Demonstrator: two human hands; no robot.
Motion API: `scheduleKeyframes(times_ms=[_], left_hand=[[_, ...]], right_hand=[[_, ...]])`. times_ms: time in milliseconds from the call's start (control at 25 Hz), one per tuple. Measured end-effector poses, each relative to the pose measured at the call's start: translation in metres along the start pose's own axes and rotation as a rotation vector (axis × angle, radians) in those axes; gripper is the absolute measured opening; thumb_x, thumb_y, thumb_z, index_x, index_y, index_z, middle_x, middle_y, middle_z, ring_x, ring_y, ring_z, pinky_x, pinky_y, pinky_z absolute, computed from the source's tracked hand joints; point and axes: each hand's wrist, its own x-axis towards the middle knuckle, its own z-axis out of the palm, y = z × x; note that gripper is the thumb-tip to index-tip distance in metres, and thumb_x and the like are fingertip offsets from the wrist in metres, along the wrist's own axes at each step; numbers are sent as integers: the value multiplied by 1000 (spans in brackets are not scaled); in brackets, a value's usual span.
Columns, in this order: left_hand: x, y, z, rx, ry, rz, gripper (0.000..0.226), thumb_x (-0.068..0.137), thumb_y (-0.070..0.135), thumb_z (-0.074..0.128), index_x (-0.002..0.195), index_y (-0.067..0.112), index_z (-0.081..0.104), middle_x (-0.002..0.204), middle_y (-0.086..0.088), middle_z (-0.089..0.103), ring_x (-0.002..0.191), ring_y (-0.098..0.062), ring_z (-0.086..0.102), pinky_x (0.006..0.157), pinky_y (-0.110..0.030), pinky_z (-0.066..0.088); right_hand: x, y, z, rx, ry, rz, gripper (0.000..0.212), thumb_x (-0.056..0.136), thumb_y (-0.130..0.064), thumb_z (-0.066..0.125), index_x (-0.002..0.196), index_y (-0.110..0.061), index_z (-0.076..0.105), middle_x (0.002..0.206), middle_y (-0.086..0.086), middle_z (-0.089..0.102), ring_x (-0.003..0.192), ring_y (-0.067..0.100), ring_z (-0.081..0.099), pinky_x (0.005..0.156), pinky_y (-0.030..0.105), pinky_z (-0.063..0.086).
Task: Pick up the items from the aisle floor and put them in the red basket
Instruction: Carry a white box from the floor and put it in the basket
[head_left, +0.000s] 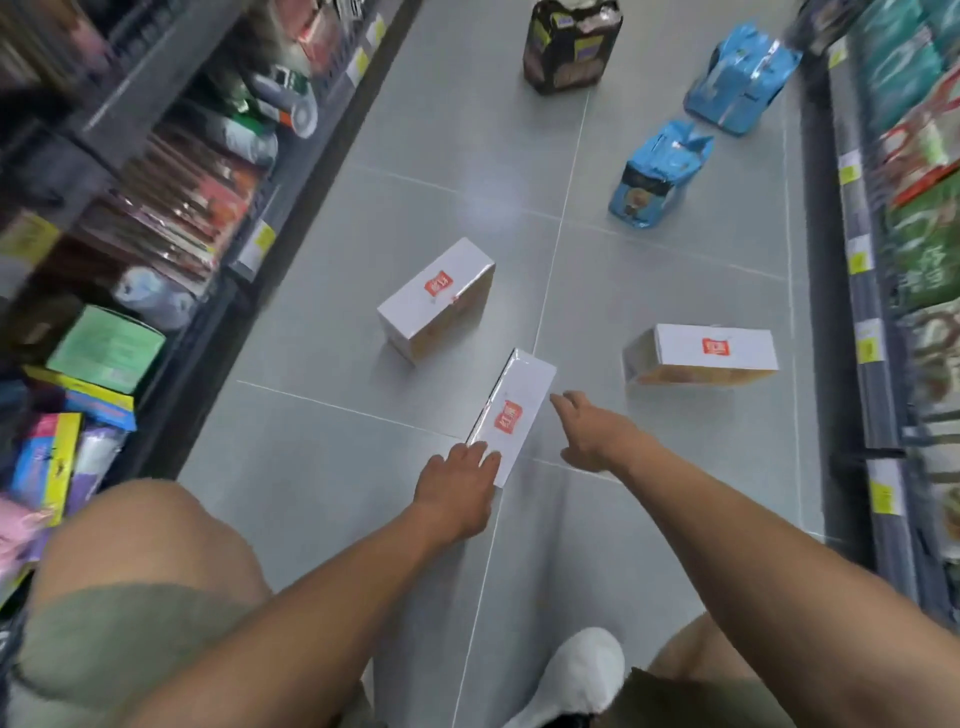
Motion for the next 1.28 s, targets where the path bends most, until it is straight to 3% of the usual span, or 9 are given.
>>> scheduleKeyframes(times_ms=[200, 360, 480, 640, 800, 960, 1080, 1160, 1280], left_hand=[[24, -4, 63, 69, 42, -10, 72, 89, 25, 55, 153, 17, 22, 161, -8, 23, 141, -33, 29, 101, -46, 39], [24, -17, 69, 110, 42, -3, 81, 89, 28, 57, 158, 22, 15, 167, -3, 14, 148, -28, 21, 107, -49, 34], [29, -43, 56, 132, 8, -29, 80, 92, 30, 57, 159, 23, 14, 170, 0, 7, 155, -26, 13, 116, -52, 26], [48, -83, 34, 109, -10, 28, 68, 92, 27, 56, 153, 22, 27, 170, 4, 9, 156, -24, 12, 121, -51, 20], [60, -84, 28, 182, 76, 104, 68, 88, 36, 65, 146, 18, 35, 162, -1, 25, 151, -27, 20, 117, -51, 28], [77, -66, 31, 91, 119, 75, 99, 80, 49, 78, 154, 17, 21, 162, -5, 22, 151, -28, 19, 118, -51, 30], [89, -53, 41, 79, 134, 23, 100, 77, 45, 82, 152, 17, 22, 151, -5, 33, 140, -28, 32, 106, -47, 45], [96, -50, 44, 89, 165, -8, 86, 78, 38, 80, 145, 17, 31, 140, -5, 41, 129, -28, 41, 93, -43, 54], [102, -49, 35, 46, 160, -13, 69, 80, 36, 78, 133, 17, 39, 130, -6, 44, 122, -27, 45, 85, -43, 55]], right_hand=[[74, -9, 32, -90, 43, -28, 85, 94, -8, 50, 164, -19, 4, 173, -8, -8, 132, 36, 57, 100, 50, 53], [74, -25, 40, -75, 58, 18, 88, 95, -19, 52, 164, -18, -2, 173, -5, -14, 127, 37, 60, 94, 46, 53], [60, -36, 50, -89, 57, 99, 82, 94, -23, 54, 160, -8, 9, 171, 8, 5, 123, 37, 62, 82, 41, 49], [33, -50, 75, -201, -18, 79, 63, 95, -33, 54, 149, -6, 34, 145, 10, 38, 117, 31, 64, 76, 36, 40], [32, -37, 80, -177, 139, 69, 58, 92, -38, 63, 141, -15, 41, 136, 6, 46, 119, 28, 60, 75, 36, 43], [60, -20, 81, -122, 307, 46, 78, 85, -50, 72, 146, -20, 35, 146, 3, 43, 134, 28, 44, 86, 45, 52], [76, -21, 88, -36, 287, 19, 72, 85, -47, 74, 141, -21, 37, 141, 3, 46, 131, 29, 46, 86, 50, 56], [79, -21, 92, -10, 284, 1, 67, 84, -45, 76, 135, -20, 41, 135, 3, 48, 126, 29, 49, 85, 51, 57], [75, -17, 85, 13, 284, -12, 66, 84, -47, 76, 134, -20, 43, 133, 2, 49, 125, 28, 49, 87, 50, 56]])
